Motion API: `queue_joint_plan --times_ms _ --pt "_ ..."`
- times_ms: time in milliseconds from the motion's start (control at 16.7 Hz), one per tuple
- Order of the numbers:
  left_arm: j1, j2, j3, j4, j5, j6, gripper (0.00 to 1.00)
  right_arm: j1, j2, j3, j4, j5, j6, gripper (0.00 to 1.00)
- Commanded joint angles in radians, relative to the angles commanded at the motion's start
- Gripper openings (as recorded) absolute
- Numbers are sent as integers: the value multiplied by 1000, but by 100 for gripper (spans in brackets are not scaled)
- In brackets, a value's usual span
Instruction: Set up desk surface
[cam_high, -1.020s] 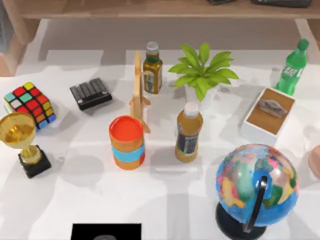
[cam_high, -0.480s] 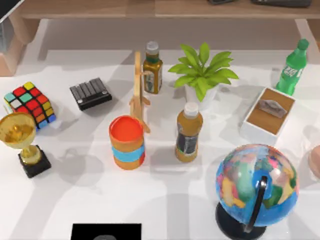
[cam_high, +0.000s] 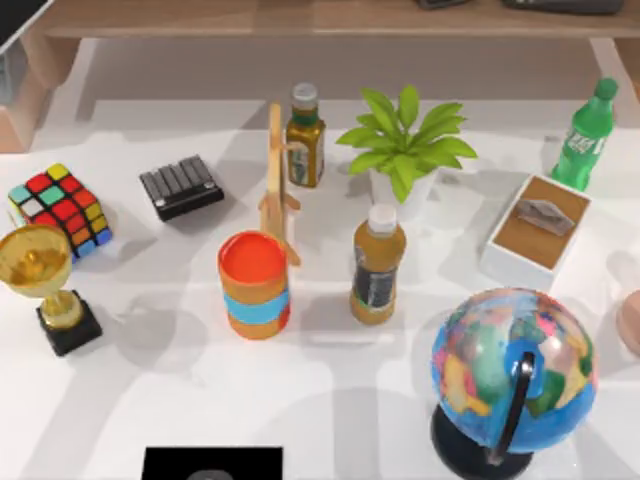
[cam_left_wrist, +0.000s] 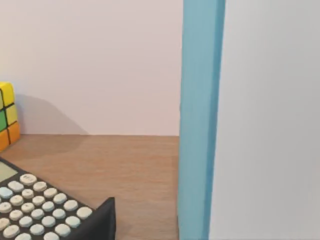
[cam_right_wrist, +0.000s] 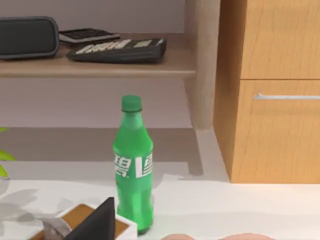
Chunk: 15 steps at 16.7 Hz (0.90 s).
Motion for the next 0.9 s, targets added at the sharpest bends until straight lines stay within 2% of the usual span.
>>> queue_joint_plan --times_ms 240,480,900 --pt "12 57 92 -35 12 -1 100 0 0 0 0 0 0 100" --pt "12 61 98 -37 13 -1 100 0 0 0 0 0 0 100" --pt "12 61 98 -37 13 -1 47 0 0 0 0 0 0 100"
